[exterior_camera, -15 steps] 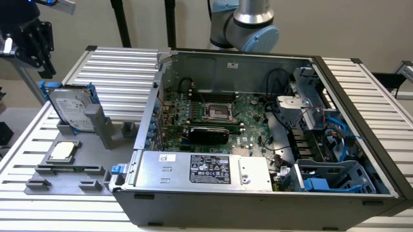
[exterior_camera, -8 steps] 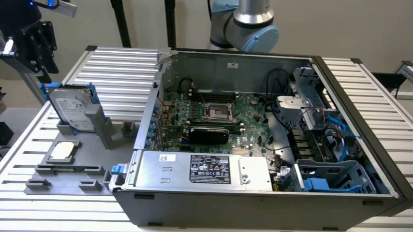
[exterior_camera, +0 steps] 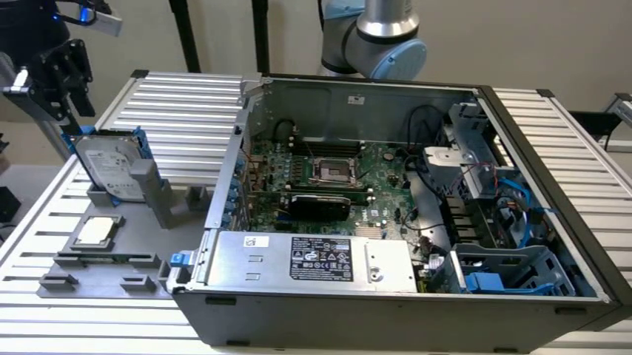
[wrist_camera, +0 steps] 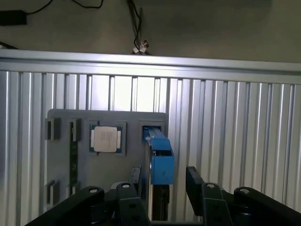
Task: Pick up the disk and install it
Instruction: 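Pick up the disk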
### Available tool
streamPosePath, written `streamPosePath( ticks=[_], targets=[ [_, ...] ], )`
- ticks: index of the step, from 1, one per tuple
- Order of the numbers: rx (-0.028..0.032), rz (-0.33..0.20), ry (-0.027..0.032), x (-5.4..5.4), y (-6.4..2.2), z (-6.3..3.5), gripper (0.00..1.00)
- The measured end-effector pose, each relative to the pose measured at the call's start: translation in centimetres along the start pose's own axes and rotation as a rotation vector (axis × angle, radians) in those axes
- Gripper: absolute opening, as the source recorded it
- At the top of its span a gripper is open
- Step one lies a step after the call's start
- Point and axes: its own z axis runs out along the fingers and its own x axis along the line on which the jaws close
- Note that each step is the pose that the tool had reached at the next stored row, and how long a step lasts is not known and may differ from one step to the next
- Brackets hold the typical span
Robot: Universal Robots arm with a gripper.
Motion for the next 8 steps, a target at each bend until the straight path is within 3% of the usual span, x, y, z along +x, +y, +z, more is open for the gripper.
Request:
streamPosePath(
  ticks=[8],
  targets=[
    [0.0001,0.016,-0.0005,0.0,-0.05,1.45,0.51]
  ],
)
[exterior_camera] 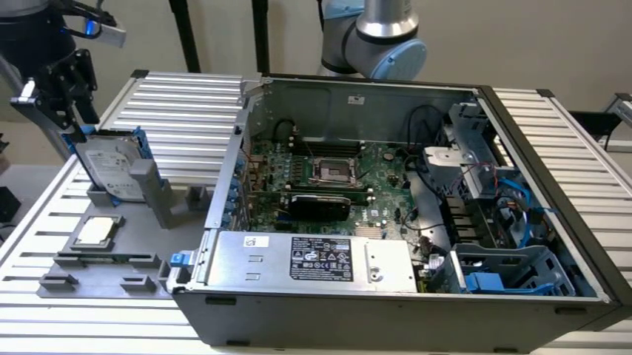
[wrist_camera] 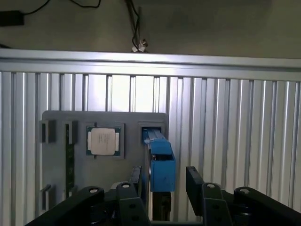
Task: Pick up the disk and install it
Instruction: 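Pick up the disk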
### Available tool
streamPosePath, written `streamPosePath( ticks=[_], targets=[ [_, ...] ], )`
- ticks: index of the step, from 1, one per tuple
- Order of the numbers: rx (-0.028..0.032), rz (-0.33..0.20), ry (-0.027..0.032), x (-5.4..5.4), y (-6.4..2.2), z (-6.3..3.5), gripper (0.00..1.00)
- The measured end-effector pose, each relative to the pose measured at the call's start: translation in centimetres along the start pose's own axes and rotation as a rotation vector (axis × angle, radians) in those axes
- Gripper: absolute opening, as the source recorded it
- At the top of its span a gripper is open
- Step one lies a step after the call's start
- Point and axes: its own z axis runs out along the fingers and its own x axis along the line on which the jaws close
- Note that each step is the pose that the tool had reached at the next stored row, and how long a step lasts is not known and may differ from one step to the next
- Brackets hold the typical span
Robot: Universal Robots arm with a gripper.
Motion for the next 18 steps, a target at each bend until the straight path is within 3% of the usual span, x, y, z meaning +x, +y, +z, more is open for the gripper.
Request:
streamPosePath(
  ticks=[12,18],
  targets=[
    [0.0028,0.064,-0.0023,0.0,0.22,2.2,0.51],
    [0.003,0.069,-0.0023,0.0,0.24,3.07,0.51]
  ],
)
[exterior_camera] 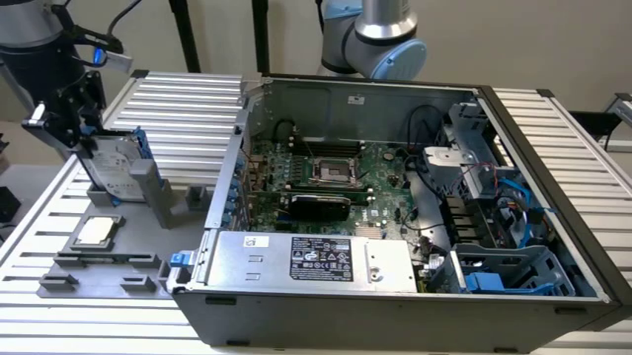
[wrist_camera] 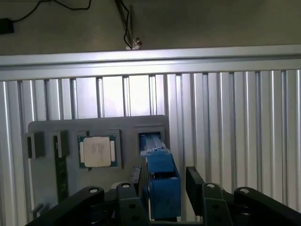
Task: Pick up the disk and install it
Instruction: 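Pick up the disk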
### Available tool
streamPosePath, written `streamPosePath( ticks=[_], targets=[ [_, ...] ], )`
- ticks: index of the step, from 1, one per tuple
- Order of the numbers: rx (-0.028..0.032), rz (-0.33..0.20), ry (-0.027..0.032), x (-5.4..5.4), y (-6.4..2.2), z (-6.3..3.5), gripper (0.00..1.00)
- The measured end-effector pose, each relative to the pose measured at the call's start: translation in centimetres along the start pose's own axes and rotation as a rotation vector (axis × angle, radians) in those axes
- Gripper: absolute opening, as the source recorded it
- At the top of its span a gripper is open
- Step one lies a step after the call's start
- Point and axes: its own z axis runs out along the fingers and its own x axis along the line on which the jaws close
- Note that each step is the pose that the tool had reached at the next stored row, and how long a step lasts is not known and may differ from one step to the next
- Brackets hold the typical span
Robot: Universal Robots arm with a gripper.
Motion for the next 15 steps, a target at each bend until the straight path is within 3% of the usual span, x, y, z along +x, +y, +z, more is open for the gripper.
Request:
streamPosePath(
  ticks=[7,15],
  targets=[
    [0.0021,-0.013,0.0003,0.01,0.13,0.38,0.51],
    [0.0133,-0.018,-0.0002,0.01,0.12,0.54,0.51]
  ],
)
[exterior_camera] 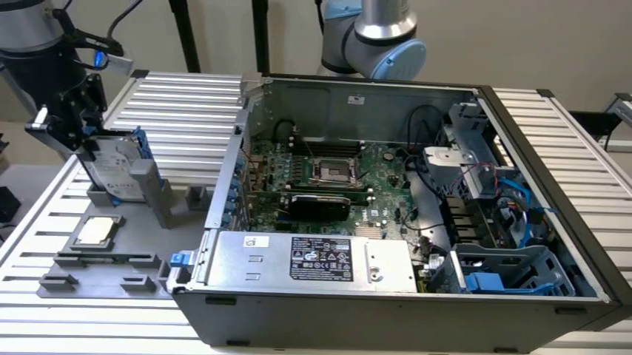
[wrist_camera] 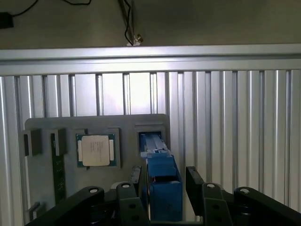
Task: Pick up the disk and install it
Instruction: 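Pick up the disk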
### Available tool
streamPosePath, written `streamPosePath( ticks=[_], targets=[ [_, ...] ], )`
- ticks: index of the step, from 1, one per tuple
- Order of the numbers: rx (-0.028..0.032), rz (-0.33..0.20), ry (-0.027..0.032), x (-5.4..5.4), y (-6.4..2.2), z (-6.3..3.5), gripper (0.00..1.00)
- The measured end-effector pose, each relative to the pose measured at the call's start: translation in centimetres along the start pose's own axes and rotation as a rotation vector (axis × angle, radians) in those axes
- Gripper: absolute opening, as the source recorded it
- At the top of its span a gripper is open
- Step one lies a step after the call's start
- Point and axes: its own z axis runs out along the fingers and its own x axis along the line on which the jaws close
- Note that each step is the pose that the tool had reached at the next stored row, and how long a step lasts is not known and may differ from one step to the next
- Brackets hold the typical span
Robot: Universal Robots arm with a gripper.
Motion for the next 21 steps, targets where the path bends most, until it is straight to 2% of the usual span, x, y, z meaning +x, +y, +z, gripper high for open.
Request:
streamPosePath(
  ticks=[7,8,12,13,21],
  targets=[
    [0.0011,-0.014,0.0003,0.0,0.08,0.01,0.48],
    [0.0012,-0.016,0.0003,0.0,0.09,0.01,0.41],
    [0.0012,-0.017,-0.0002,0.1,0.11,0.01,0.39],
    [0.0012,-0.017,-0.001,0.1,0.11,0.01,0.33],
    [0.0009,-0.018,-0.0145,1.4,0.05,0.0,0.33]
  ],
)
